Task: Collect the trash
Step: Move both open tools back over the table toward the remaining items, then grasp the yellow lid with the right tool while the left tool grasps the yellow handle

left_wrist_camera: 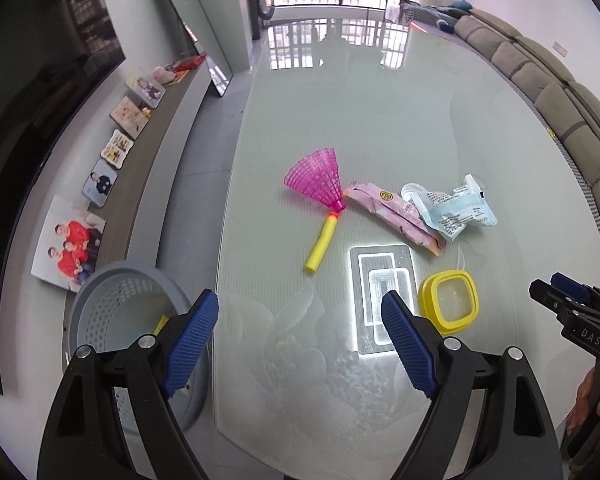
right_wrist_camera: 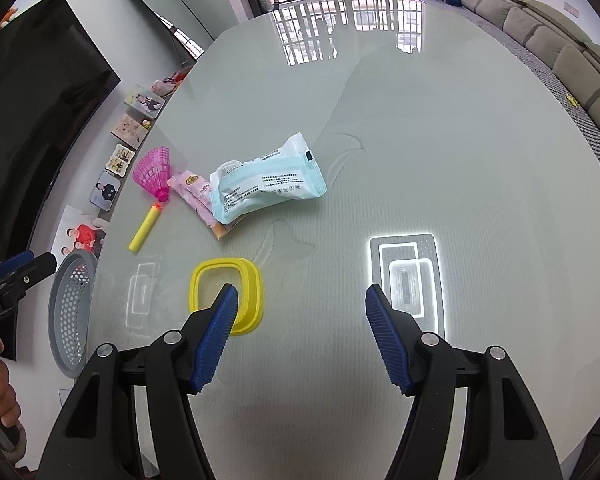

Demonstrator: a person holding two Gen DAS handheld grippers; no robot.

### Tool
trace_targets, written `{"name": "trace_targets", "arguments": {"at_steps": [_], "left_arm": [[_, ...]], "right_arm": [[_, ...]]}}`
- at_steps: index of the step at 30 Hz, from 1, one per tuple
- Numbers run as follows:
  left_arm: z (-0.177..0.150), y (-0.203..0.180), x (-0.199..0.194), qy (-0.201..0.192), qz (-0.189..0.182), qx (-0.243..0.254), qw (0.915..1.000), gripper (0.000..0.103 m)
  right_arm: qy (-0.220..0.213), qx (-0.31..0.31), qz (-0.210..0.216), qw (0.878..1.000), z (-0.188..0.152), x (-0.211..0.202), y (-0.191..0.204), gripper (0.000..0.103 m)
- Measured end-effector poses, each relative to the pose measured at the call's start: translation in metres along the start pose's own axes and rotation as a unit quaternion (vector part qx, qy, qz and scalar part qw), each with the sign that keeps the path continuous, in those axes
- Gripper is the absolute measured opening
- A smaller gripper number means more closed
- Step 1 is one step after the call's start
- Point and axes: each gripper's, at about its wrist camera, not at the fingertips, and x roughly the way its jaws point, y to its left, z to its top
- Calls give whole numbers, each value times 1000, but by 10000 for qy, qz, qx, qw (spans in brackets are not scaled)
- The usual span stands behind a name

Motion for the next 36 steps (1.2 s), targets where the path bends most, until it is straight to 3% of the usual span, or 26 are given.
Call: {"name": "trace_targets", "arguments": {"at_steps": [18, 28, 36], "left_arm": [[21, 33, 63, -71, -446, 309, 9985, 82], [14, 46, 83, -252, -574, 420, 9972, 84], [13, 48, 88, -223, -593, 459, 9969, 84]], "right_arm": [[-27, 160, -469, 9988, -22, 52, 65, 71], [-375, 109, -717, 9967, -24, 60, 81, 74], [-306, 105, -806, 9962, -26, 72, 79, 74]]}}
